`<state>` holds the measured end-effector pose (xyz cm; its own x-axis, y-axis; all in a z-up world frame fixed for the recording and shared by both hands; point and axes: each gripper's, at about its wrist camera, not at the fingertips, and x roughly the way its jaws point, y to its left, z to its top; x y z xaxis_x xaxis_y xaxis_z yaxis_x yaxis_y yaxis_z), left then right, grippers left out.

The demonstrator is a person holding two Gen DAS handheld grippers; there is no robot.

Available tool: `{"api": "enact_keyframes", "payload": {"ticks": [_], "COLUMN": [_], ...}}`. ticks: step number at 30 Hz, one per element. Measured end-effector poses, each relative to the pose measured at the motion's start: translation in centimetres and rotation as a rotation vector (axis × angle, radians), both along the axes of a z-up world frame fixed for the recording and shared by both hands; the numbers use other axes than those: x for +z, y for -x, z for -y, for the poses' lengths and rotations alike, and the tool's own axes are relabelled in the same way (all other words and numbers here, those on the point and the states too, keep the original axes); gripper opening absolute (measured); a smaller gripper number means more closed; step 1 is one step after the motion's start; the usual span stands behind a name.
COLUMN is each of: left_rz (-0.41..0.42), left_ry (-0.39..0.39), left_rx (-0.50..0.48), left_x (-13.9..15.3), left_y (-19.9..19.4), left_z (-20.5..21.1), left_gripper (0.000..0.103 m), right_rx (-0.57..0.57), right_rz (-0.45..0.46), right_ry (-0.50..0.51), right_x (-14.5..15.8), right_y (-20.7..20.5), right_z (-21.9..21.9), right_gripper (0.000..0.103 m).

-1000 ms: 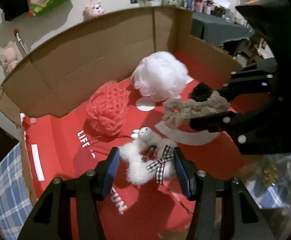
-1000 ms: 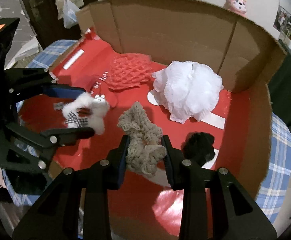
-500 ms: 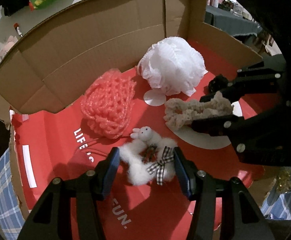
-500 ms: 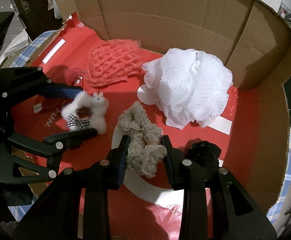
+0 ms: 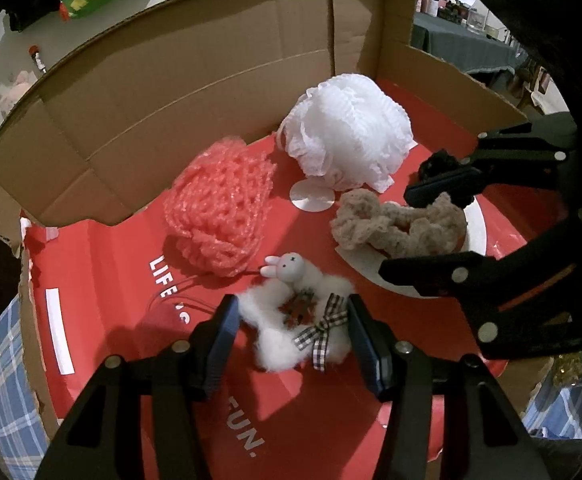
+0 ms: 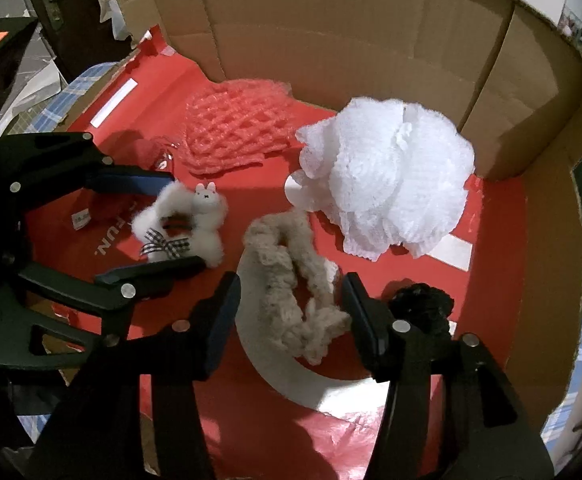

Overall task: Organize soft objects
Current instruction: 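Open both tools to release the scrunchies inside the box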

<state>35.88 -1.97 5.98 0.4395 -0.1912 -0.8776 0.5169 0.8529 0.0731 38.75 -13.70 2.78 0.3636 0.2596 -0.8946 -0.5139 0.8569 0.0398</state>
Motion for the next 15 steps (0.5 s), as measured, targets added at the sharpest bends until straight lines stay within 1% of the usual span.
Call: {"api": "enact_keyframes", "payload": {"ticks": [3, 5, 9, 15], "left_rz": [0.008, 0.019, 0.046, 0.1], "left_ry": [0.007, 0.014, 0.039, 0.098], "left_rx": [0.006, 0.012, 0.025, 0.057], "left_x": [0.4, 0.9, 2.3, 4.8], "left_y": [0.2, 0.5, 1.5, 3.9], "left_z": [-0.2, -0.4, -0.9, -2.2], "left_gripper": [0.059, 0.064, 0.068, 0.077], "right_rx": [-0.003, -0.009, -0.021, -0.042], "right_rz": [0.004, 0.014, 0.028, 0.074], "right_ry": [-0.005, -0.013, -0.028, -0.055], "right_x": [0.3, 0.7, 1.6, 4.0], "right_y": [0.2, 0.4, 0.9, 3.0], "right_z": [0.1, 0.2, 1.0, 2.0], "right_gripper": [0.051, 0.051, 0.052, 0.058]}}
